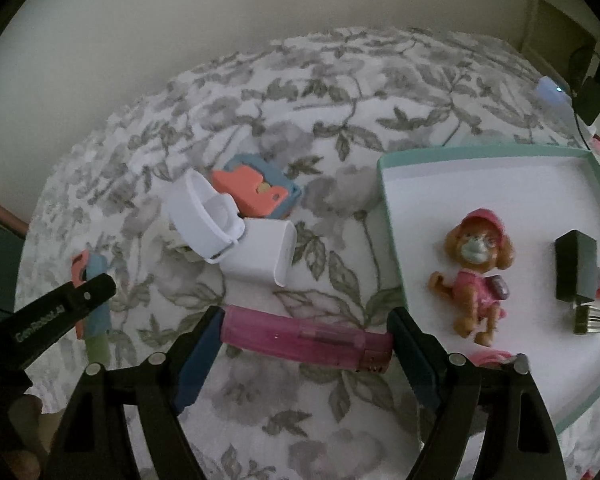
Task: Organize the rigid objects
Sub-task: 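Carry the folding knife with the left tool while the right tool carries the lipstick into the tray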
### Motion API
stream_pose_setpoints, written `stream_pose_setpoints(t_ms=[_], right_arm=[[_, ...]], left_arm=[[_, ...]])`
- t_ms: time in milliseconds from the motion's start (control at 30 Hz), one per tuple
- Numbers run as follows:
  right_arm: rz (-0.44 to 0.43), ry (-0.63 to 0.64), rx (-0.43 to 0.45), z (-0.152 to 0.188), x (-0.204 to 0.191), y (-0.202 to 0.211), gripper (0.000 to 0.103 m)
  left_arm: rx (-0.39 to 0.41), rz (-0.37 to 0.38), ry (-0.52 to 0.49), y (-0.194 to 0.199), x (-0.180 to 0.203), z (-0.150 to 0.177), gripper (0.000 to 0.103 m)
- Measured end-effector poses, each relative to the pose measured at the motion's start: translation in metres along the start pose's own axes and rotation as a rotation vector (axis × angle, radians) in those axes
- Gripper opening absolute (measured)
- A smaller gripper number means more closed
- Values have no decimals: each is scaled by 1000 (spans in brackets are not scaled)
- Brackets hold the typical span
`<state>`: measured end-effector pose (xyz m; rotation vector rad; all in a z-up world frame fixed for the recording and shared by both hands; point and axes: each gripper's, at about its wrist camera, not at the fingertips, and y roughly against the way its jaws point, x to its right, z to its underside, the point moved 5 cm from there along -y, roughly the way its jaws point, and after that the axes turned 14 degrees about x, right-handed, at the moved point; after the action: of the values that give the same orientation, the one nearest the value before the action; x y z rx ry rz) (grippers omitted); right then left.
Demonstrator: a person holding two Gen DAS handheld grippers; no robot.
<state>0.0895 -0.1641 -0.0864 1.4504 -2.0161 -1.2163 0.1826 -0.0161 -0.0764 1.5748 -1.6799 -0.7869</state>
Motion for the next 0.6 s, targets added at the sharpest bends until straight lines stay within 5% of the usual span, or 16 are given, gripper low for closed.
stream_pose_setpoints(t_ms=[600], right_arm=[[2,1,129,-35,55,73,84]], left_arm=[[199,110,-149,97,76,-8,46]])
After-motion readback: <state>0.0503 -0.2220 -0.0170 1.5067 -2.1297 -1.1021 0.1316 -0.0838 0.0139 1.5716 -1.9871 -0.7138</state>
